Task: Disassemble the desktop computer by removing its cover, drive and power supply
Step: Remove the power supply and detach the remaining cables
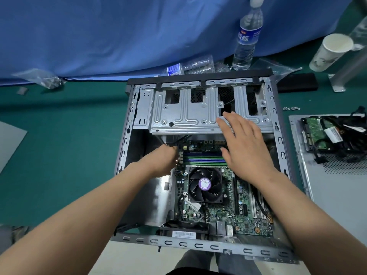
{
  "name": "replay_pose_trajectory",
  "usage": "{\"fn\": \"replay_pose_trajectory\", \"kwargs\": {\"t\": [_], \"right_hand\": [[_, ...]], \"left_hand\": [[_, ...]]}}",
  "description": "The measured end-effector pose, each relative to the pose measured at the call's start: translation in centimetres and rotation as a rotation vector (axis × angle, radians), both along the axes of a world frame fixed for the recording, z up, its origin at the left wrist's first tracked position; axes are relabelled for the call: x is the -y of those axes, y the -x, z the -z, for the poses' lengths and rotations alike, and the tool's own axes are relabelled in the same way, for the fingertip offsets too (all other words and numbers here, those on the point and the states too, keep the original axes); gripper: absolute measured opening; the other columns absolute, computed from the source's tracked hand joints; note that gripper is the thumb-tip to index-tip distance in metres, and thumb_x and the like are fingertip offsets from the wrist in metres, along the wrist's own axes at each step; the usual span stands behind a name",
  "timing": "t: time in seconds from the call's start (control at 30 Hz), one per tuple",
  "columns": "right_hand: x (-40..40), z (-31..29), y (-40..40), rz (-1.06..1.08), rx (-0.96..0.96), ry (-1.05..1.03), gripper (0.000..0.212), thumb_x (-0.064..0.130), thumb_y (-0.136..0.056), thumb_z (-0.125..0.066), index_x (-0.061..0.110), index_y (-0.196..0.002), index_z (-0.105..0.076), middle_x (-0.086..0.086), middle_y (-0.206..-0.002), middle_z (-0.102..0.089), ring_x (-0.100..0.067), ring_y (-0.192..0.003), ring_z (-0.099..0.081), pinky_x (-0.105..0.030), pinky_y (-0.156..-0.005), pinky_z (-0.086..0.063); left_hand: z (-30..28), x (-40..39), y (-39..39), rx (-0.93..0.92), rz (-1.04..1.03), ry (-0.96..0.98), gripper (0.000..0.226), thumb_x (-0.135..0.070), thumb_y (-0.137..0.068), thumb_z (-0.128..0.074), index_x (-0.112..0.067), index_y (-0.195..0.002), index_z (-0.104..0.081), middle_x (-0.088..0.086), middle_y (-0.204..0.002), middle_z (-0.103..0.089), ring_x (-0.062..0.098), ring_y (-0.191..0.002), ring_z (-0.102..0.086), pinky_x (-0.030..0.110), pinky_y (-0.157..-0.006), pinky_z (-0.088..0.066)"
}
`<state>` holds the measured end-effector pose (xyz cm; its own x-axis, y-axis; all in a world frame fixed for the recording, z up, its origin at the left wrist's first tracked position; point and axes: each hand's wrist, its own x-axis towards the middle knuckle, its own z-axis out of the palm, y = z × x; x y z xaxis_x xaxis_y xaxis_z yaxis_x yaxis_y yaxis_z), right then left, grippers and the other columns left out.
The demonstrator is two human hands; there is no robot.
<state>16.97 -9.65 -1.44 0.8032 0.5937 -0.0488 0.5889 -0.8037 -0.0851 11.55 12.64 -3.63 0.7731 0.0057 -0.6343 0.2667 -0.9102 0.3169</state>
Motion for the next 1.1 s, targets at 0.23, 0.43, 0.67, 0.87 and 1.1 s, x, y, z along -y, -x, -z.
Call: {"fn": "replay_pose_trajectory", "kwargs": {"t": [0.23, 0.43, 0.67, 0.87, 1.1], "right_hand": [[0.0, 0.0, 0.0, 0.0, -0.005, -0.002, 0.068, 0.025, -0.088, -0.057, 0.014, -0.147, -0.025, -0.008, -0.154, -0.023, -0.024, -0.143, -0.018, -0.039, -0.116, -0.009], [0.0, 0.0, 0.0, 0.001, -0.002, 0.002, 0.069, 0.025, -0.087, -0.057, 0.014, -0.147, -0.025, -0.007, -0.154, -0.023, -0.024, -0.143, -0.018, -0.038, -0.115, -0.008], [0.0, -0.1, 0.0, 0.0, 0.0, 0.012, 0.069, 0.026, -0.088, -0.056, 0.015, -0.148, -0.023, -0.007, -0.154, -0.022, -0.024, -0.143, -0.017, -0.039, -0.116, -0.009], [0.0, -0.1, 0.0, 0.001, 0.002, 0.009, 0.069, 0.026, -0.088, -0.056, 0.014, -0.148, -0.024, -0.008, -0.154, -0.023, -0.024, -0.143, -0.018, -0.039, -0.116, -0.011], [0.0, -0.1, 0.0, -0.001, 0.007, -0.001, 0.069, 0.025, -0.087, -0.058, 0.013, -0.147, -0.026, -0.009, -0.153, -0.025, -0.025, -0.142, -0.021, -0.039, -0.116, -0.011]], "left_hand": [[-0.2, -0.3, 0.4, 0.069, 0.049, -0.029, 0.022, -0.013, -0.096, -0.049, -0.005, -0.076, -0.045, 0.01, -0.072, -0.056, 0.025, -0.058, -0.065, 0.033, -0.051, -0.054], [-0.6, -0.1, 0.3, 0.051, 0.047, -0.161, 0.038, -0.029, -0.098, -0.049, 0.001, -0.075, -0.052, 0.018, -0.076, -0.059, 0.036, -0.072, -0.064, 0.041, -0.068, -0.053], [-0.4, 0.4, 0.1, 0.021, 0.027, -0.067, 0.004, 0.003, -0.088, -0.05, -0.001, -0.089, -0.052, 0.022, -0.091, -0.063, 0.034, -0.08, -0.066, 0.045, -0.072, -0.055], [-0.6, 0.6, 0.0, 0.059, 0.055, -0.142, 0.037, -0.02, -0.098, -0.048, -0.011, -0.063, -0.041, 0.014, -0.071, -0.059, 0.029, -0.062, -0.069, 0.04, -0.064, -0.057], [-0.4, 0.9, -0.3, 0.025, 0.066, -0.119, 0.008, -0.006, -0.092, -0.053, 0.0, -0.087, -0.056, 0.017, -0.082, -0.065, 0.03, -0.072, -0.068, 0.041, -0.068, -0.056]]}}
